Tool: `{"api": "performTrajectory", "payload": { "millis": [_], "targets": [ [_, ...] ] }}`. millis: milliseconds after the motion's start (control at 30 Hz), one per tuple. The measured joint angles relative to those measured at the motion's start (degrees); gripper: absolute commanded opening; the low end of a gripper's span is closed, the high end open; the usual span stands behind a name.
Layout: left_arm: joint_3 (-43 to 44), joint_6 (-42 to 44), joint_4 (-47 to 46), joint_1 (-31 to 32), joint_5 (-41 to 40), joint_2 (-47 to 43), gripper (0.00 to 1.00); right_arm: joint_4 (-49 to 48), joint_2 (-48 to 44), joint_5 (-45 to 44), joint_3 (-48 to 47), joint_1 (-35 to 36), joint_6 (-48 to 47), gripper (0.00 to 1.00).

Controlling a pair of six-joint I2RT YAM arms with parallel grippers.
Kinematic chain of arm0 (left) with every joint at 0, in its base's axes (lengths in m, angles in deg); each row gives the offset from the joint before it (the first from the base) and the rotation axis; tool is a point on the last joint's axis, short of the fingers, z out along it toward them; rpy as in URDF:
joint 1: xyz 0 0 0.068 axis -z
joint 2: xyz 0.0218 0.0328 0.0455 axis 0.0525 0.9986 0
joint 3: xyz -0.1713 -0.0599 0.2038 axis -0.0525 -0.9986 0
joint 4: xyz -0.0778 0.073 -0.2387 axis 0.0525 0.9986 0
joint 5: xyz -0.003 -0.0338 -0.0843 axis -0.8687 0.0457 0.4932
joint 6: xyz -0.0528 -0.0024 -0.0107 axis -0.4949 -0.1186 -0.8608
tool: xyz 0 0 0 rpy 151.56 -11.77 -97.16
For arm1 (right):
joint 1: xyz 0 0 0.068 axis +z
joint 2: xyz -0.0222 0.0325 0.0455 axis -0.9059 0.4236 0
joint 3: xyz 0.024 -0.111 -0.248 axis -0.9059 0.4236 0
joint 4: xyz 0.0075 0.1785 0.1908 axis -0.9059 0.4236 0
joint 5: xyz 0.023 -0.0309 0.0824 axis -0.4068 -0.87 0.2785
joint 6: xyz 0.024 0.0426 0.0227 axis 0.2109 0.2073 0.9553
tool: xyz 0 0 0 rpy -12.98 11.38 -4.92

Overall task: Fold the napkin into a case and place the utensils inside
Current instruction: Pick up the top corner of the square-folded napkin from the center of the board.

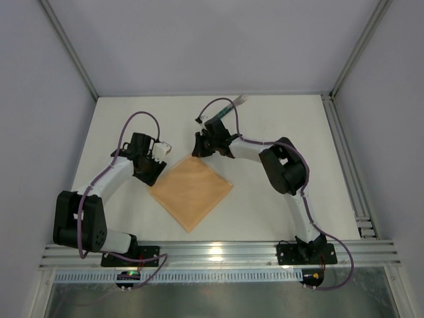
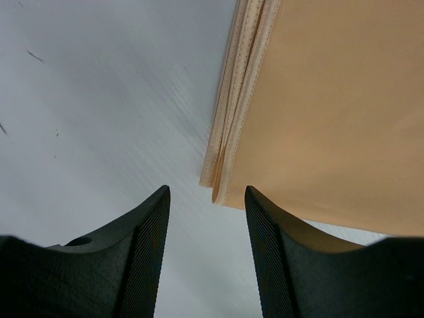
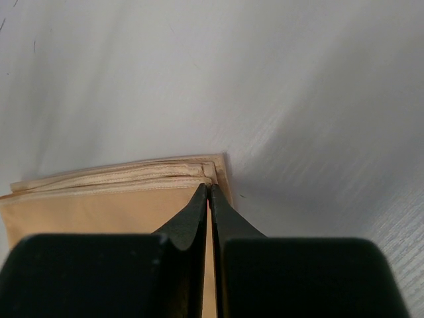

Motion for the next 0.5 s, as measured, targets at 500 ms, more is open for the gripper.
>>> {"api": "performTrajectory", "payload": {
  "millis": [500],
  "targets": [
    [-0.1,0.0,-0.3,0.0,-0.6,-0.1,0.51,-4.6,-10.7,-2.5,9.1,4.2,-3.0,0.04]
  ]
}}
